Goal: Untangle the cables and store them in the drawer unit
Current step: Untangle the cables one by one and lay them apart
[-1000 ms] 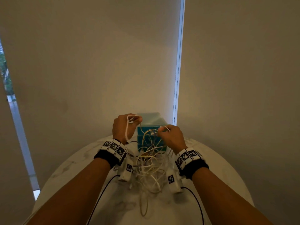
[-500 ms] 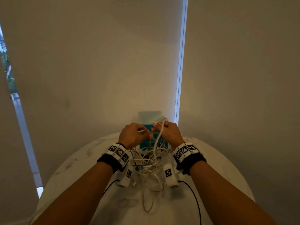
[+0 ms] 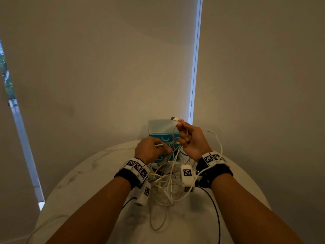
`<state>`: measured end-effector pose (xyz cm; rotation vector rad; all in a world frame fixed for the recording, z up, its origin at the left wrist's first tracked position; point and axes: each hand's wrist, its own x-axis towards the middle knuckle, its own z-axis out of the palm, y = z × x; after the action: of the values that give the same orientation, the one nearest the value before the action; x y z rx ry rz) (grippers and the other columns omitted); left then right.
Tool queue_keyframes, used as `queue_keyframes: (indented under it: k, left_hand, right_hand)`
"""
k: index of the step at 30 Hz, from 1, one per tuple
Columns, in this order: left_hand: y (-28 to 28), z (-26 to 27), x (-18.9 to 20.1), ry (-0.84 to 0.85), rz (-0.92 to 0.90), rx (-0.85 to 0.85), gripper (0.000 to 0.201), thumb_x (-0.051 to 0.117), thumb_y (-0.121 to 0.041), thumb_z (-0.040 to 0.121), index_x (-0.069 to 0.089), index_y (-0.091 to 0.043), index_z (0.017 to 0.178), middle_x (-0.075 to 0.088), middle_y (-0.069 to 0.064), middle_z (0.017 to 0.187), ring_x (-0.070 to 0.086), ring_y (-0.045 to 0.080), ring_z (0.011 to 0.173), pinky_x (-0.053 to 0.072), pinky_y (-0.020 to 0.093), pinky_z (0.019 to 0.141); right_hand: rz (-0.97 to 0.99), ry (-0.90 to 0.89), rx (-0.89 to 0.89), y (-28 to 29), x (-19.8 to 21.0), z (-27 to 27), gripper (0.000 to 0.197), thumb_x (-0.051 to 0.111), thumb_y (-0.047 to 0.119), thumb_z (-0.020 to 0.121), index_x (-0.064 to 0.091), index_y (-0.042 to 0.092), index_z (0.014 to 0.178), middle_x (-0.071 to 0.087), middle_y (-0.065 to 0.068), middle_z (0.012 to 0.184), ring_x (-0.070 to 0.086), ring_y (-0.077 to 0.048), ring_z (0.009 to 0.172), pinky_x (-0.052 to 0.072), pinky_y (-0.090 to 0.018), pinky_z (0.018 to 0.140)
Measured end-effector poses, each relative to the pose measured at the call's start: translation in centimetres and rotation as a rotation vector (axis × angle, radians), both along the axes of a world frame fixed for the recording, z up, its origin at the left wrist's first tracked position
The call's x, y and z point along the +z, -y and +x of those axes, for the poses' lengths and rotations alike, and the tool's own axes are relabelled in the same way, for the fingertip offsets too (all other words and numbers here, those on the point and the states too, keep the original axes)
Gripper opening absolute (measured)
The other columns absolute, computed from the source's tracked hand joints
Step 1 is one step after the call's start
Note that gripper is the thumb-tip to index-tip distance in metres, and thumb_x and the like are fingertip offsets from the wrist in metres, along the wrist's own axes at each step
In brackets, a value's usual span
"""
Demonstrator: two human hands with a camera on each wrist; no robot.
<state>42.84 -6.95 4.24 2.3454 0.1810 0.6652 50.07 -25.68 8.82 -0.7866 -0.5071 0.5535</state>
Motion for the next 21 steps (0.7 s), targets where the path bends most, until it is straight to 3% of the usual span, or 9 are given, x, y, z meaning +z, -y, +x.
queue_keyframes:
  k: [2,4,8,11,14,16,18,21]
  left_hand:
    - [0.5,-0.2,0.4,0.097,-0.073,-0.057,0.037,0.079,-0.068,0.081,0.081,-0.038,0.101,0.080,-0.015,0.095,0.075,0.001,0.090,0.063,0.038,0.089]
    - [1.1,-0.2,0.9,0.176,-0.094,-0.111,0.034,0.078,-0.065,0.084,0.080,-0.039,0.106,0.080,-0.017,0.103,0.074,-0.002,0.096,0.062,0.036,0.094]
    - [1.7,0.3,1.3,0.224,-0.062,-0.104,0.017,0.081,-0.053,0.087,0.081,-0.040,0.098,0.079,-0.021,0.099,0.073,-0.003,0.098,0.062,0.039,0.094]
    - [1.8,0.5,1.5,0.244,-0.022,-0.045,0.026,0.073,-0.062,0.087,0.079,-0.040,0.097,0.079,-0.020,0.096,0.072,-0.002,0.095,0.062,0.040,0.089]
    - [1.0,0.4,1.9,0.302,-0.062,0.024,0.034,0.067,-0.067,0.084,0.079,-0.037,0.092,0.079,-0.018,0.094,0.073,0.002,0.094,0.063,0.040,0.087]
    - [0.4,0.2,2.4,0.331,-0.083,0.055,0.025,0.071,-0.059,0.087,0.079,-0.035,0.088,0.079,-0.019,0.093,0.074,0.004,0.096,0.062,0.040,0.089]
    - [-0.3,-0.1,2.9,0.371,-0.082,0.105,0.018,0.074,-0.052,0.091,0.077,-0.035,0.088,0.079,-0.016,0.093,0.074,0.007,0.096,0.062,0.039,0.088]
    - [-1.8,-0.2,3.3,0.475,-0.195,0.195,0.010,0.075,-0.037,0.095,0.072,-0.035,0.085,0.079,-0.013,0.088,0.075,0.010,0.091,0.062,0.041,0.087]
  right_hand:
    - [-0.051,0.031,-0.021,0.1,0.1,0.1,0.021,0.057,0.022,0.107,0.067,0.012,0.123,0.067,0.003,0.091,0.030,-0.005,0.048,0.022,-0.017,0.042]
    - [-0.101,0.070,-0.058,0.1,0.2,0.0,0.027,0.059,0.022,0.106,0.067,0.010,0.129,0.068,0.003,0.092,0.030,-0.005,0.049,0.023,-0.017,0.041]
    - [-0.142,0.086,-0.137,-0.3,0.3,-0.5,0.022,0.062,0.027,0.106,0.070,0.013,0.122,0.072,0.004,0.095,0.029,-0.005,0.050,0.023,-0.016,0.043]
    - [-0.200,0.162,-0.229,-0.3,-0.4,-0.4,0.030,0.069,0.034,0.102,0.071,0.010,0.119,0.071,0.002,0.095,0.033,-0.005,0.050,0.027,-0.018,0.042]
    - [-0.464,0.335,-0.402,-0.5,-1.8,-0.5,0.042,0.089,0.037,0.085,0.074,0.004,0.105,0.068,-0.011,0.082,0.054,-0.012,0.053,0.041,-0.024,0.045]
    - [-0.658,0.479,-0.502,-0.9,-2.8,-0.2,0.034,0.096,0.027,0.075,0.071,0.008,0.086,0.070,-0.015,0.079,0.068,-0.019,0.068,0.053,-0.031,0.062]
    - [-0.874,0.587,-0.589,-1.3,-3.8,0.5,0.028,0.090,0.026,0.077,0.066,0.012,0.081,0.067,-0.006,0.076,0.065,-0.020,0.072,0.050,-0.033,0.069]
    - [-0.986,0.573,-0.804,-0.9,-4.7,1.1,0.009,0.069,0.017,0.094,0.065,0.009,0.091,0.066,-0.007,0.086,0.060,-0.027,0.081,0.043,-0.032,0.072]
